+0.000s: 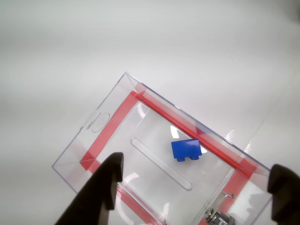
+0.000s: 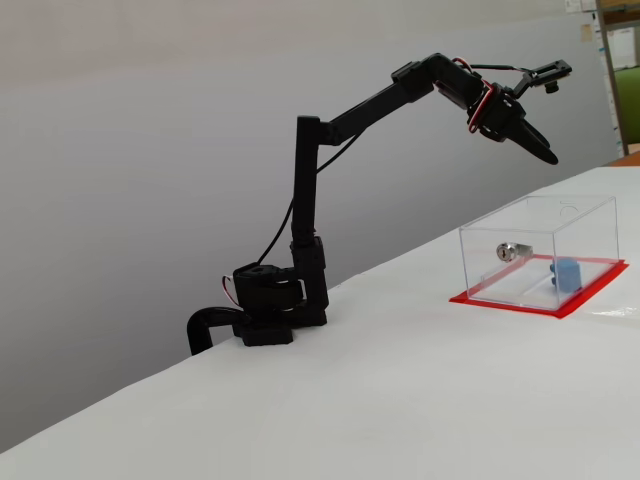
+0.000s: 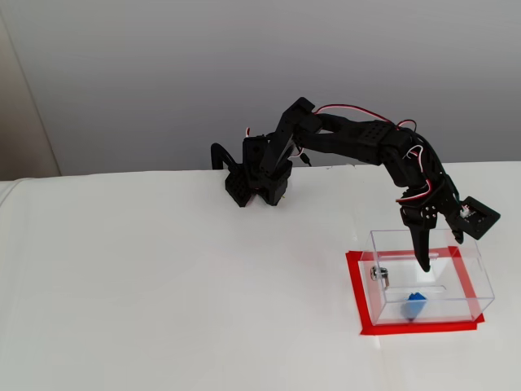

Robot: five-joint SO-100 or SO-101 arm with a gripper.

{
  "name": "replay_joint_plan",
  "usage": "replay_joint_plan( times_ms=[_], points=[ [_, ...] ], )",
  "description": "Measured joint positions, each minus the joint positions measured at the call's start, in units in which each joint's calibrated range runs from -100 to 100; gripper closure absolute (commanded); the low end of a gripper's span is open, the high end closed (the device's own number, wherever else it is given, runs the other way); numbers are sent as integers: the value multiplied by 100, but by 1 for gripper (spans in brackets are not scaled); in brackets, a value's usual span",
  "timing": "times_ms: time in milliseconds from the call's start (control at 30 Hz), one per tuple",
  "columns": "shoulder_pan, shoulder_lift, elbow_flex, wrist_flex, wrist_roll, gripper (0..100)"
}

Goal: Pick the blue lego brick and place it into the transparent box

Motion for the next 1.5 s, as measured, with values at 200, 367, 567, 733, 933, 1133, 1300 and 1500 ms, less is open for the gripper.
replay_joint_plan(
  times_ms=[200, 367, 567, 733, 933, 1133, 1300, 1500],
  points=[
    [0, 0, 0, 0, 0, 66],
    [0, 0, 0, 0, 0, 66],
    [0, 0, 0, 0, 0, 86],
    [21, 0, 0, 0, 24, 98],
    [288, -313, 229, 0, 298, 99],
    [1036, -1378, 1103, 0, 635, 99],
    [2062, -2537, 2242, -103, 664, 99],
    [3568, -3958, 3998, -703, 684, 99]
  ],
)
